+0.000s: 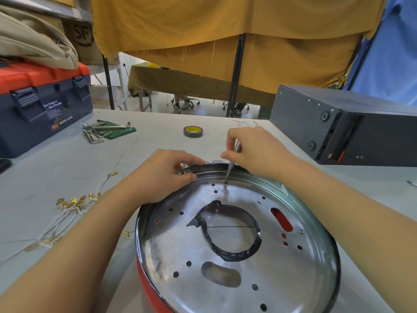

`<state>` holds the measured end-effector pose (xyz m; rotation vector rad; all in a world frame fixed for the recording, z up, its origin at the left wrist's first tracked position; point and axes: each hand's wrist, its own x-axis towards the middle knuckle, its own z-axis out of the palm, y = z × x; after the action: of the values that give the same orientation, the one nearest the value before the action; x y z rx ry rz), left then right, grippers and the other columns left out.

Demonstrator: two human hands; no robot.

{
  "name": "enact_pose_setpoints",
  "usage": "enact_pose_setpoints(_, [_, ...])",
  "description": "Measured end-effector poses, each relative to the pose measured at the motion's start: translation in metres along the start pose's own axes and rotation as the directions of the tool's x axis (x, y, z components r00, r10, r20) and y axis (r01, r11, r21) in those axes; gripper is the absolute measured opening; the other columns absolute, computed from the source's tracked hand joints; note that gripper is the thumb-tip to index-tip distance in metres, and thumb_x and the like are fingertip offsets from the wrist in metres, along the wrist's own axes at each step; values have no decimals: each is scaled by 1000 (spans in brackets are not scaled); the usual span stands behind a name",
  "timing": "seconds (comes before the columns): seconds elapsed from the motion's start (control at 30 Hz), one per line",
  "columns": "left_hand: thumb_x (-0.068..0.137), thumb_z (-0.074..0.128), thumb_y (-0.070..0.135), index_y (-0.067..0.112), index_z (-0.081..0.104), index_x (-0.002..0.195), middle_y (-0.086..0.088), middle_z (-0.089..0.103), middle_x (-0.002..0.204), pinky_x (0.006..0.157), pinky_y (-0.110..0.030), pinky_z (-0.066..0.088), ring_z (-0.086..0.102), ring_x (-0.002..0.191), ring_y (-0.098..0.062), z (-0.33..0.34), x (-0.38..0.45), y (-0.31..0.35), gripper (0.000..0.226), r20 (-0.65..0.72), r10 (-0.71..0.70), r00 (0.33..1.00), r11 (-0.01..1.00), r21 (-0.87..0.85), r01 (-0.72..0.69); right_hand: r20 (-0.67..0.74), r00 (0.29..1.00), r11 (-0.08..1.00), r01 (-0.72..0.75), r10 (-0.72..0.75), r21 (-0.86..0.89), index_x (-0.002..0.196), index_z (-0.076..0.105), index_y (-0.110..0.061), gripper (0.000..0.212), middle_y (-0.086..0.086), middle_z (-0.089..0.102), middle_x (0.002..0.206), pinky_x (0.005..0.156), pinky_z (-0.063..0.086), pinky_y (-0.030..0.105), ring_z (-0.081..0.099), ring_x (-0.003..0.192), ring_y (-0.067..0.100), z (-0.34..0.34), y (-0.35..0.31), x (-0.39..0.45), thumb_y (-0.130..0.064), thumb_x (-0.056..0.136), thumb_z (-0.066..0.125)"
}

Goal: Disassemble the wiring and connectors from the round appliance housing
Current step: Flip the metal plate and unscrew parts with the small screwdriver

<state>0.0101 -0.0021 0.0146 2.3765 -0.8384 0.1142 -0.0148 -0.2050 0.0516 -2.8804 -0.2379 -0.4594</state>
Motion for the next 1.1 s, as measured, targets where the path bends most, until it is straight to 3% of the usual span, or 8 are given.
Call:
enact_pose_setpoints(0.1, [89, 61, 22, 36, 63, 117, 20, 62, 103, 77, -18, 40, 57, 88, -3, 0, 0, -1, 32, -3, 2, 1000, 1000, 0, -2, 46, 998, 993, 43, -49, 111, 86, 51, -27, 14, -7, 58, 75, 68, 46, 31, 52, 70, 8, -3, -3, -3, -24, 90, 63])
enact_pose_setpoints(0.37, [89, 61, 22, 36, 63, 117, 20, 62, 101, 76, -13, 42, 58, 88, -2, 0, 0, -2, 32, -15, 14, 1000, 1000, -1, -14, 256, 962, 995, 92, -96, 29, 83, 54, -26, 15, -10, 56, 82, 60, 37, 18, 51, 74, 2, -25, -6, 5, -21, 87, 67])
enact_pose_setpoints(0.5, [88, 62, 22, 35, 63, 117, 17, 63, 104, 79, -17, 41, 58, 88, -3, 1, 0, -2, 32, -18, 26, 1000, 1000, 9, -25, 97, 995, 998, 39, -35, -40, 74, 51, -24, 24, -5, 59, 76, 62, 44, 29, 57, 73, 15, -12, -12, 4, -39, 90, 61])
enact_pose_setpoints(0.6, [89, 61, 22, 35, 63, 118, 17, 63, 106, 81, -19, 41, 57, 89, -3, 1, 0, -2, 32, -14, 30, 999, 999, 21, -30, -33, 999, 998, 13, -15, -60, 84, 55, -22, 15, 1, 60, 84, 70, 48, 33, 58, 81, 23, 0, -11, 1, -33, 94, 56])
enact_pose_setpoints(0.73, [88, 62, 23, 37, 61, 118, 18, 63, 103, 76, -14, 42, 58, 88, -1, 1, 1, -3, 33, 1, 41, 999, 998, 42, -42, 42, 999, 996, 26, -30, 80, 96, 52, -27, 7, -8, 54, 72, 69, 46, 29, 56, 73, 13, -4, -5, -2, -22, 94, 57])
enact_pose_setpoints(0.87, [87, 62, 26, 39, 57, 120, 15, 63, 110, 86, -26, 46, 56, 92, -3, 0, 2, -1, 35, 38, 75, 996, 992, 95, -79, 142, 989, 990, 12, -32, 140, 100, 51, -28, 12, -10, 57, 76, 64, 41, 17, 56, 75, 6, -11, 2, -4, -21, 93, 59])
enact_pose_setpoints(1.0, [88, 60, 32, 38, 57, 117, 12, 57, 114, 93, -32, 44, 52, 101, -7, -2, 7, 2, 30, 154, 121, 981, 968, 199, -151, 68, 997, 997, 19, -25, 78, 93, 54, -24, 6, -5, 60, 81, 72, 50, 32, 58, 82, 17, -8, -1, -6, -30, 93, 57])
enact_pose_setpoints(1.1, [89, 59, 34, 37, 61, 113, 10, 55, 117, 97, -32, 42, 51, 105, -9, -4, 13, 8, 24, 251, 84, 964, 954, 258, -151, -30, 1000, 1000, 8, -8, -3, 89, 56, -21, 19, 0, 62, 84, 72, 52, 35, 59, 79, 20, -2, -6, -8, -39, 94, 55])
